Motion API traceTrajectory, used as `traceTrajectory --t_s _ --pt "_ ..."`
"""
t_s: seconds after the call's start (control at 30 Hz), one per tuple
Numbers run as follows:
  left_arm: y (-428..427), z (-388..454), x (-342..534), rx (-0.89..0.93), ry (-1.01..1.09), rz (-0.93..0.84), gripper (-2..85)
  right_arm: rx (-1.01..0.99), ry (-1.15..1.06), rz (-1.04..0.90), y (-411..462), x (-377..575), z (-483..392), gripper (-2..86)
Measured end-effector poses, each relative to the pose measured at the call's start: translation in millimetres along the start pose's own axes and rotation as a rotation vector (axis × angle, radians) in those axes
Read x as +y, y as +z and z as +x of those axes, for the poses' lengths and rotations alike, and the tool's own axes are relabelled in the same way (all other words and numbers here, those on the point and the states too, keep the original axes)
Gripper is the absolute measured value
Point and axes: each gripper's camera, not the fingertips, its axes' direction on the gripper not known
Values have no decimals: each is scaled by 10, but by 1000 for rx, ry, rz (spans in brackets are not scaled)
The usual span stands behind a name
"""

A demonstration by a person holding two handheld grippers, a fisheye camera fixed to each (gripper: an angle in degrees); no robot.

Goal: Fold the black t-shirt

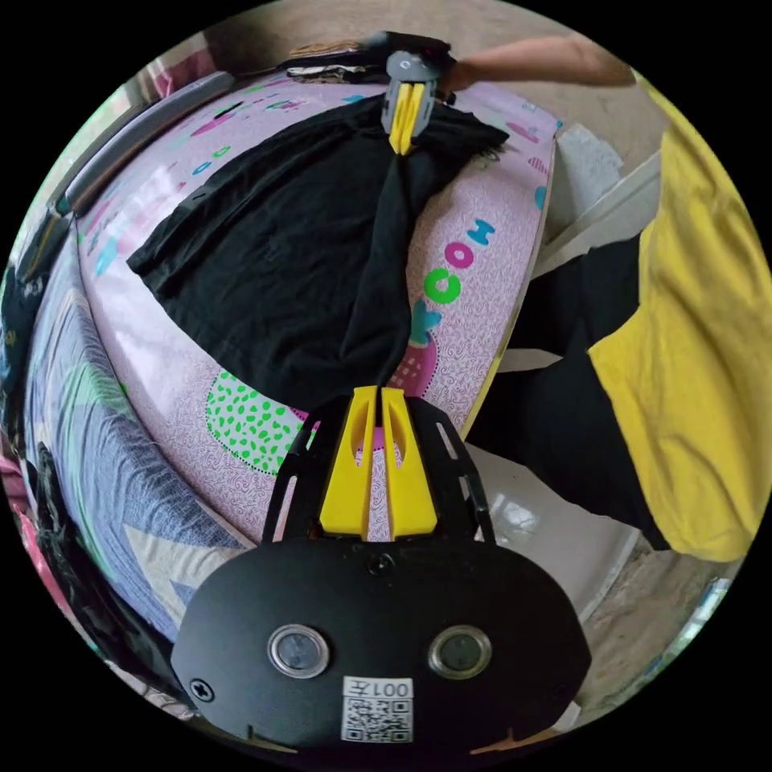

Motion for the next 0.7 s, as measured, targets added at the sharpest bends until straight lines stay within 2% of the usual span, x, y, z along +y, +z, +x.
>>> traceTrajectory --t_s 0.13,0.3,0.53,0.7 --pt "-400 -585 4 142 -121 84 -11 -74 57 66 -130 102 111 13" --pt "-688 -1334 -88 197 -210 132 -11 -116 149 146 -236 250 308 9" --pt "-463 -2364 -346 330 -309 2 -11 -192 293 214 -200 478 636 7" --pt "-357 -2764 -484 359 -313 -8 -10 -197 311 202 -198 594 696 6"
